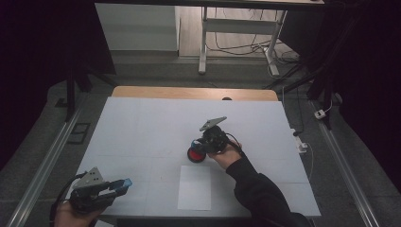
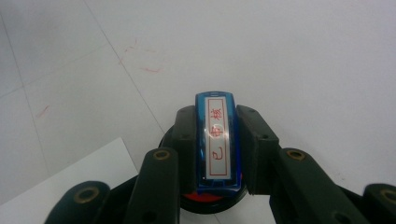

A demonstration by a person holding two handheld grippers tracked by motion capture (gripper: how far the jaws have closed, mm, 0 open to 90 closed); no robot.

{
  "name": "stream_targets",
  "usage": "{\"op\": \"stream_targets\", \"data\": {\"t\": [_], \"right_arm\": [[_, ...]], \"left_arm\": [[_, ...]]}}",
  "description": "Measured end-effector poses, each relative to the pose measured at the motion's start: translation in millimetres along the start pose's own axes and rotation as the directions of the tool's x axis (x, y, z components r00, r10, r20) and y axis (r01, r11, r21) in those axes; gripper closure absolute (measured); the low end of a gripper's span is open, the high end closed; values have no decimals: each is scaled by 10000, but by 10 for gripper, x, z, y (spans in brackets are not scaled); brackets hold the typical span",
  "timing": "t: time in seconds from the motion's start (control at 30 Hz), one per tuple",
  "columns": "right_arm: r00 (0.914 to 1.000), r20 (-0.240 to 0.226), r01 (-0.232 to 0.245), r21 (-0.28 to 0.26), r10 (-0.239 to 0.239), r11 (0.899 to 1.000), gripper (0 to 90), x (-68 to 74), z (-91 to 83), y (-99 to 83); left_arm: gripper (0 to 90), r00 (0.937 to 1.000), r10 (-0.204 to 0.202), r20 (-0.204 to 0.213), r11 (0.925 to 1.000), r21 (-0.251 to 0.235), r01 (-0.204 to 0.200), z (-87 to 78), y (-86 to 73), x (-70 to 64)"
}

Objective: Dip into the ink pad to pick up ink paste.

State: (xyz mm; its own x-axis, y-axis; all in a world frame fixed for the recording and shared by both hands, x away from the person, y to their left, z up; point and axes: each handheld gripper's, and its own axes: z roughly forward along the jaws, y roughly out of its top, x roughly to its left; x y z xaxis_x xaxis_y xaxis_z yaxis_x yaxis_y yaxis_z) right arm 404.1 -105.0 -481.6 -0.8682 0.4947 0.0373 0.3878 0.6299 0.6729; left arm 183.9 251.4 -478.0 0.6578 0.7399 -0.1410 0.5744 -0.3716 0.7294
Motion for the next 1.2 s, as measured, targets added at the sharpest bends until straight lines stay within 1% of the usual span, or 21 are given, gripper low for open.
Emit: {"op": "stream_targets", "data": {"t": [0.1, 0.2, 0.43, 0.5, 0.6, 0.73, 0.8, 0.9, 0.93, 1.03, 1.1, 1.2], "right_arm": [[9999, -60, -125, -2, 124, 9999, 705, -17, 6, 1], [9999, -29, -131, 3, 131, 9999, 705, -12, 11, 3], [9978, 506, 411, 194, -420, 9990, 705, 101, 20, 27], [9954, 672, 667, 262, -683, 9974, 705, 130, 24, 32], [9916, 920, 884, 363, -914, 9954, 705, 174, 26, 35], [9882, 1092, 1033, 422, -1074, 9938, 704, 211, 32, 40], [9884, 1087, 1024, 402, -1062, 9939, 705, 208, 32, 37], [9921, 929, 821, 300, -845, 9962, 705, 175, 29, 28], [9948, 821, 595, 193, -608, 9980, 705, 162, 29, 24], [9987, 504, 115, 6, -116, 9999, 705, 89, 20, 0], [9995, 255, -205, -120, 209, 9997, 705, 39, 18, -17], [9980, -45, -636, -268, 635, 9976, 705, -21, 15, -39]], "left_arm": [[677, 10000, 9, 2, 10000, 22, -9, 3, 1, -1], [678, 10000, 23, 3, 10000, 39, -23, 5, 3, -2], [678, 10000, 27, -5, 10000, 38, -27, 5, 4, -3], [678, 10000, 38, 2, 10000, 42, -38, 6, 4, -4], [677, 10000, 45, 4, 10000, 47, -45, 7, 5, -4], [678, 10000, 50, 15, 10000, 44, -50, 7, 5, -3], [677, 10000, 57, 19, 10000, 49, -57, 8, 6, -4], [677, 10000, 63, 18, 10000, 46, -63, 7, 5, -5], [678, 10000, 63, 19, 10000, 46, -63, 7, 5, -4], [678, 10000, 61, 22, 10000, 48, -61, 7, 5, -4], [677, 10000, 56, 25, 10000, 48, -56, 7, 5, -3], [677, 10000, 53, 29, 10000, 49, -53, 7, 5, -3]]}}
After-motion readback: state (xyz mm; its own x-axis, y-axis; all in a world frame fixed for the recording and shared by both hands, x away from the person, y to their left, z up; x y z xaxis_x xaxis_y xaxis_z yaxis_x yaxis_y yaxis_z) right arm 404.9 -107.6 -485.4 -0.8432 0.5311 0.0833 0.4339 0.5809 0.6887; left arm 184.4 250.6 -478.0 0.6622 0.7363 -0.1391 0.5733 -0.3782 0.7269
